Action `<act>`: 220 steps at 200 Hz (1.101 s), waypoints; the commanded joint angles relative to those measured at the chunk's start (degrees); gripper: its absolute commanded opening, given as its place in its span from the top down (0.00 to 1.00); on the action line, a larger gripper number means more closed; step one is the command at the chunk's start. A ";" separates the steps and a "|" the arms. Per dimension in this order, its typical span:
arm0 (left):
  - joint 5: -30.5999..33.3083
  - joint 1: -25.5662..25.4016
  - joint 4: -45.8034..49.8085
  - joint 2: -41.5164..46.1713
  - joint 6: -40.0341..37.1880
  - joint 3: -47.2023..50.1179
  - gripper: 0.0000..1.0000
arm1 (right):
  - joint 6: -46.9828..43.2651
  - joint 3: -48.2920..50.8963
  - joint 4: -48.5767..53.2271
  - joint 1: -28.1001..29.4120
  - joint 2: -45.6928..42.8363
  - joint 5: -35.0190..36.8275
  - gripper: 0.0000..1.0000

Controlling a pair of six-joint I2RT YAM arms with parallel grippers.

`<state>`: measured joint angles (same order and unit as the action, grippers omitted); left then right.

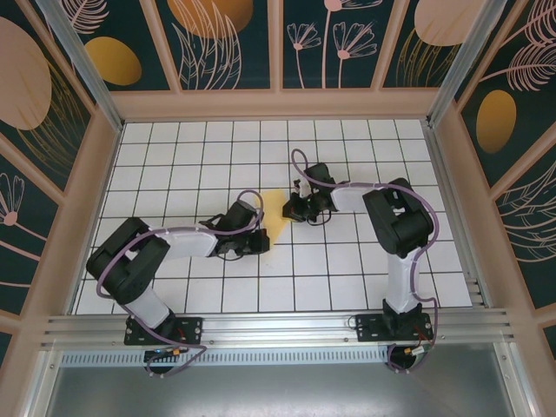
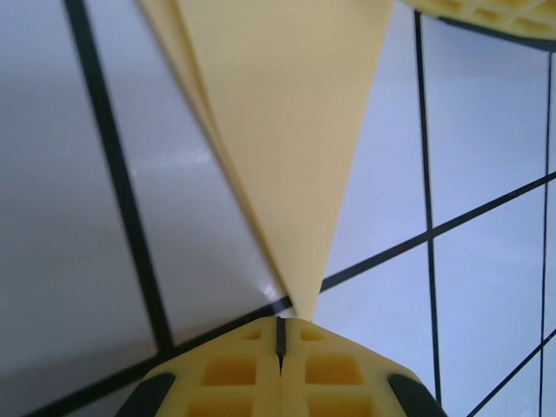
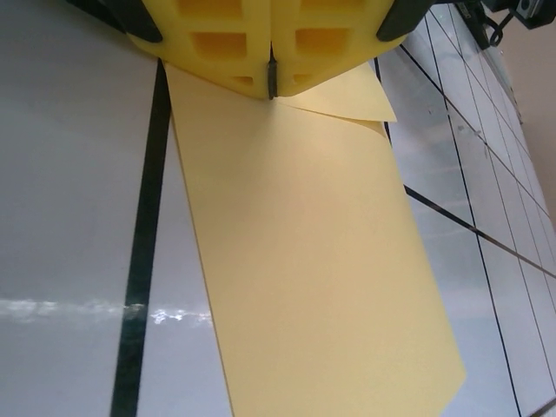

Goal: Fold a paper plane with a square sheet of paper (pick it up from the middle)
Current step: Third fold the triangle at the center of the table, then fourth fold the wing at the center of the table.

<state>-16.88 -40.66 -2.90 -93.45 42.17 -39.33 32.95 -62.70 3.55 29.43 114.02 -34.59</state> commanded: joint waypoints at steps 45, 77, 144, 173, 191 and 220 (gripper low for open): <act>5.32 -0.38 -6.39 5.83 5.03 -0.15 1.00 | 13.17 6.32 3.88 3.80 -7.98 11.40 1.00; 4.63 -0.38 -12.16 0.90 8.69 -1.85 1.00 | 13.16 6.97 0.12 2.24 -13.75 11.24 0.88; 12.38 -0.38 -10.70 -7.23 9.42 -8.15 1.00 | 5.94 10.25 -0.76 -4.11 -16.35 6.15 0.61; 15.12 -0.37 -7.28 -9.28 9.88 -9.68 1.00 | 5.00 9.80 -0.13 -4.12 -14.63 5.10 0.60; 16.00 -0.38 -5.61 -9.99 10.04 -9.81 1.00 | 4.62 9.19 0.21 -4.01 -13.03 4.15 0.60; 16.73 -0.36 -4.31 -10.26 10.41 -9.21 1.00 | 3.37 7.40 1.45 -3.50 -10.47 3.01 0.60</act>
<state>-2.42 -40.69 -10.04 -102.78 51.57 -48.12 38.68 -53.32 3.33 25.28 101.10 -29.30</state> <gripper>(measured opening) 0.068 0.403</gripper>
